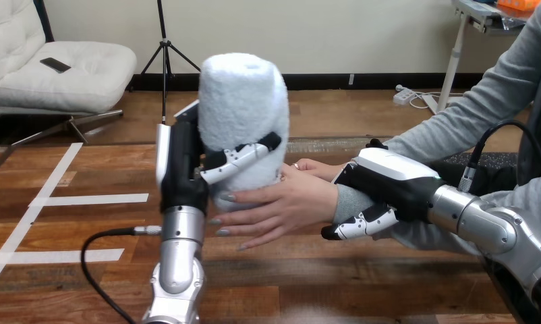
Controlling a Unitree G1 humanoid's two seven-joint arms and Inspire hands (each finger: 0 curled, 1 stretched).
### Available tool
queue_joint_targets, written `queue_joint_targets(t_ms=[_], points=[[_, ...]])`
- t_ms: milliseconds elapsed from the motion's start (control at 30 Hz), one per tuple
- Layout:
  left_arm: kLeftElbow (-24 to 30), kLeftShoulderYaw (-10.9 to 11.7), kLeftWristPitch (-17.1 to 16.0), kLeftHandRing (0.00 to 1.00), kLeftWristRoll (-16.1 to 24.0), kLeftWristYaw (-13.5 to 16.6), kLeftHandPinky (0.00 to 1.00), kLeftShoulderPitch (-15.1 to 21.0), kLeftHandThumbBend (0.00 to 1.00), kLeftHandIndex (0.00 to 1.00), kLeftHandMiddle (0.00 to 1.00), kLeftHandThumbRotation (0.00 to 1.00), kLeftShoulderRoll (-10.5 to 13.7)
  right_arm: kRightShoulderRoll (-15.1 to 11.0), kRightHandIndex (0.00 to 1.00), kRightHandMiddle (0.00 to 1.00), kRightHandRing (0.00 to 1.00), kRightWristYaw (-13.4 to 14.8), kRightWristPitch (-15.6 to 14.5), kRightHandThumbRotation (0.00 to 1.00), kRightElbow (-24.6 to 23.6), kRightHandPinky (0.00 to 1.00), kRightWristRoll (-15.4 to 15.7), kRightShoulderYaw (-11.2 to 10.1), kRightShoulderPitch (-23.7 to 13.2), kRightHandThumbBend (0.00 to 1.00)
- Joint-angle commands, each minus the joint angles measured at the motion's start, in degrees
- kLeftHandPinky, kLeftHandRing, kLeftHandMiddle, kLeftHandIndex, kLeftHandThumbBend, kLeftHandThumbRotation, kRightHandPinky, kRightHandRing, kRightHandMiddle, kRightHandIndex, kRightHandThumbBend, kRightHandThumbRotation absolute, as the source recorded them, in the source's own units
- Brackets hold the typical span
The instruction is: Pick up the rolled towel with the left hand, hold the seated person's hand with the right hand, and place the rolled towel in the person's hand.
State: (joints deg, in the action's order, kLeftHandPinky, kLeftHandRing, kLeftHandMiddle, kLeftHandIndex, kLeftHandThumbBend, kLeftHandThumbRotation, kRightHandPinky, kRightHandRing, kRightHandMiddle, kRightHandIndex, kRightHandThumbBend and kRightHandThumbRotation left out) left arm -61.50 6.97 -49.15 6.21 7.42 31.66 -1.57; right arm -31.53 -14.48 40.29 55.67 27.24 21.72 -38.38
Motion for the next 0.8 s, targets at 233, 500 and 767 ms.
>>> queue_joint_targets(t_ms=[233, 500, 767], points=[[-0.1, -1.5, -1.5, 0.37, -0.4, 0.2, 0.33, 5.5, 0.62, 0.42, 0.4, 0.0, -2.6, 0.5, 0.28, 0.27, 0.22, 0.9, -0.1, 0.42, -1.8, 0.19, -1.4, -2.3, -4.9, 0.62], [-0.5, -2.1, -0.8, 0.37, -0.3, 0.6, 0.33, 5.4, 0.62, 0.41, 0.4, 0.0, -3.8, 0.6, 0.28, 0.27, 0.22, 1.7, 0.3, 0.42, -1.6, 0.19, -0.9, -2.1, -5.3, 0.62], [-1.0, -2.1, -0.2, 0.37, -1.5, -0.4, 0.33, 5.4, 0.63, 0.42, 0.4, 0.0, -4.9, 0.8, 0.28, 0.27, 0.22, 1.9, 0.4, 0.42, -1.5, 0.19, -1.0, -2.2, -5.5, 0.63]])
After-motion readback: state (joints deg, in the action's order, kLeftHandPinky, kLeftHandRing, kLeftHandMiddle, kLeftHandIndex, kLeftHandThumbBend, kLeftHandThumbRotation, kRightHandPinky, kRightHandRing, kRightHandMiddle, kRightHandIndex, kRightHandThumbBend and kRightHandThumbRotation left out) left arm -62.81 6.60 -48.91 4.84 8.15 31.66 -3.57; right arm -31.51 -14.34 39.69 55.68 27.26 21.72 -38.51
